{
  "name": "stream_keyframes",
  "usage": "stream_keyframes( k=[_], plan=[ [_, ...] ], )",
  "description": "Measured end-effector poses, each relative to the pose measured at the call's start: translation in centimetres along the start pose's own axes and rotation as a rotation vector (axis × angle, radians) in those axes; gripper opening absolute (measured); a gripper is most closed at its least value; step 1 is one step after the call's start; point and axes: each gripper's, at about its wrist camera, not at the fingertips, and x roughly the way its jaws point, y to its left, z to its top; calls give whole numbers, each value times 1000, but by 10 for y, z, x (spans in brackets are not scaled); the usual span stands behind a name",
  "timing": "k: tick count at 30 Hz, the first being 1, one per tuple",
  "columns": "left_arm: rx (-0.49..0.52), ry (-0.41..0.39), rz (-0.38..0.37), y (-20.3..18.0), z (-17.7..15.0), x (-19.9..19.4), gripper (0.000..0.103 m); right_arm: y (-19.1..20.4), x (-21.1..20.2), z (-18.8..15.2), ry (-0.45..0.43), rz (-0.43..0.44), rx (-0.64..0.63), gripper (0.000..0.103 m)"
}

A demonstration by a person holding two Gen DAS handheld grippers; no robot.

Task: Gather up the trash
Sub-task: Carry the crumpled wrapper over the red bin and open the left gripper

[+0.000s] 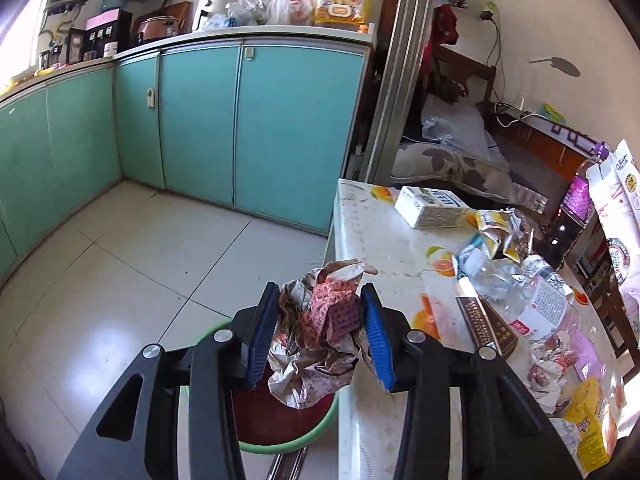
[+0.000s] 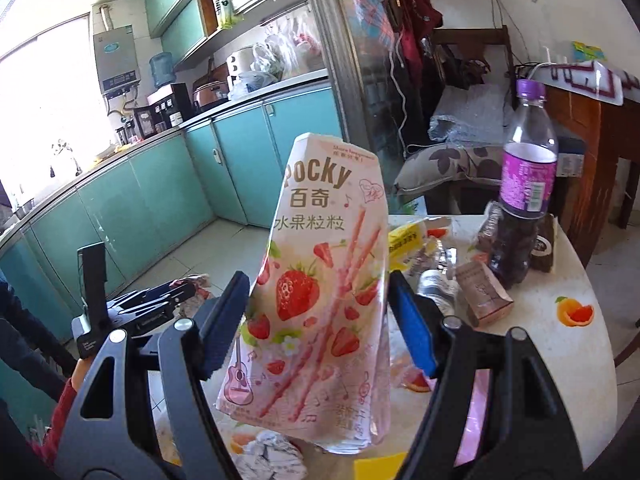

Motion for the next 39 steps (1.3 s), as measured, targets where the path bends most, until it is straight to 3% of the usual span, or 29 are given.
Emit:
stream_keyframes(
  k=[5, 9, 15, 21, 23, 25, 27, 32, 39],
  plan=[
    [-63, 28, 28, 30, -3, 6, 40, 50, 43, 11, 85, 114, -13, 70],
    [-95, 78, 61, 51, -12, 14, 40, 90, 102, 21, 215, 186, -12, 70],
    [-89, 131, 104, 71, -24, 21, 40, 114, 189, 15, 407, 271, 50, 70],
    [-77, 152, 120, 77, -29, 23, 40, 126, 226, 2, 490, 288, 81, 70],
    [-91, 159, 123, 84, -28, 24, 44, 128, 233, -2, 502, 271, 73, 71],
    [-112, 169, 135, 88, -28, 27, 66, 128, 239, -4, 507, 235, 66, 74],
    [-127, 155, 145, 90, -28, 26, 75, 127, 243, -4, 499, 191, 56, 81],
    [-129, 148, 148, 90, -27, 25, 78, 119, 230, 7, 445, 156, 53, 83],
    [-106, 102, 82, 70, -17, 18, 81, 87, 151, 21, 309, 144, 68, 87]
  ],
)
